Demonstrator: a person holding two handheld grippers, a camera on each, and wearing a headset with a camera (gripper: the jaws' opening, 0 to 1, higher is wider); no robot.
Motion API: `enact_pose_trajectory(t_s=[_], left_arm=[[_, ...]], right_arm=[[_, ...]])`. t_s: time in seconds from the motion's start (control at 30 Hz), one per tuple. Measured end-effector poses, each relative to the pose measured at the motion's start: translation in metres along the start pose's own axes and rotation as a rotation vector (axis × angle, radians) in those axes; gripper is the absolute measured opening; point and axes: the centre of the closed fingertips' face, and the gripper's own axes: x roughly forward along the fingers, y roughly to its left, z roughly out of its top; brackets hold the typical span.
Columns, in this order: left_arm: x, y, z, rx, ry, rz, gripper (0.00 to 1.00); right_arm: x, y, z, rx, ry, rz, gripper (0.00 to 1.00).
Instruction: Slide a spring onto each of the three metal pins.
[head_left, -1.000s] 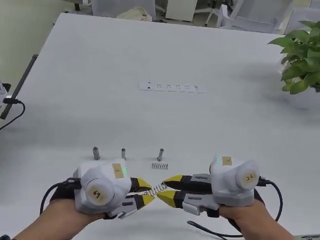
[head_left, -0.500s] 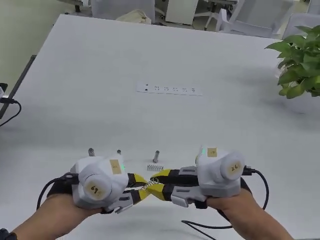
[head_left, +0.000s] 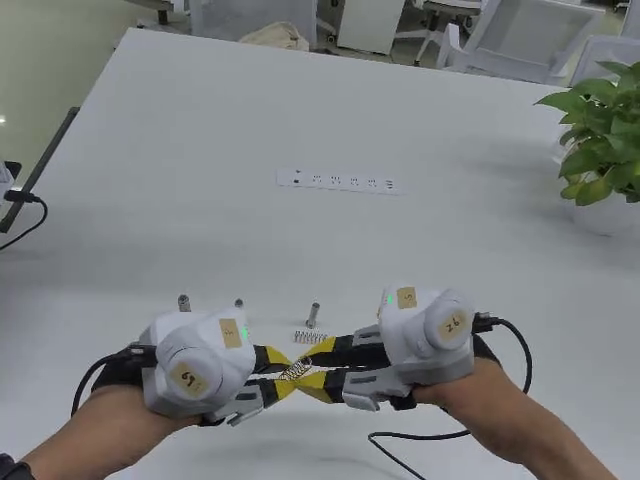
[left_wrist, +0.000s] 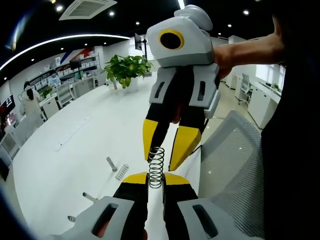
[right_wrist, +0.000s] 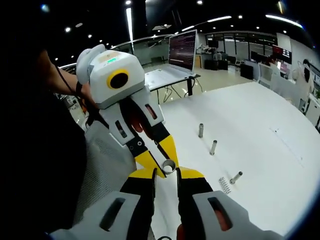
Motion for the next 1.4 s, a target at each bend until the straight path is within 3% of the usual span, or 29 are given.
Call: enact_pose_trajectory(t_s=[0.33,0.57,0.87,1.0,1.17,1.4], left_arm=[[0.004,-0.013,-0.001,0.029,0.010,-0.030,0.02],[0.005,-0.017,0.000,0.054,0.018,-0.047,0.02],[0.006,-0.023,-0.001,0.075,0.029,-0.064,0.02],[0.007,-0.026,-0.001,0.087,0.033,-0.076,0.02],[0.008,-0.027,-0.002,0.067,0.025,-0.085,0.02],[0.007,-0.026,-0.002,0.056,0.013,-0.081,0.03]], right_arm=[[0.002,0.006,-0.013,-0.151,0.145,0.023,0.17],[0.002,0.010,-0.017,-0.233,0.206,0.043,0.18],[0.003,0.013,-0.018,-0.312,0.250,0.065,0.14],[0.002,0.017,-0.020,-0.337,0.268,0.088,0.09],[0.002,0.017,-0.023,-0.325,0.288,0.093,0.08],[0.002,0.015,-0.022,-0.304,0.271,0.087,0.08]])
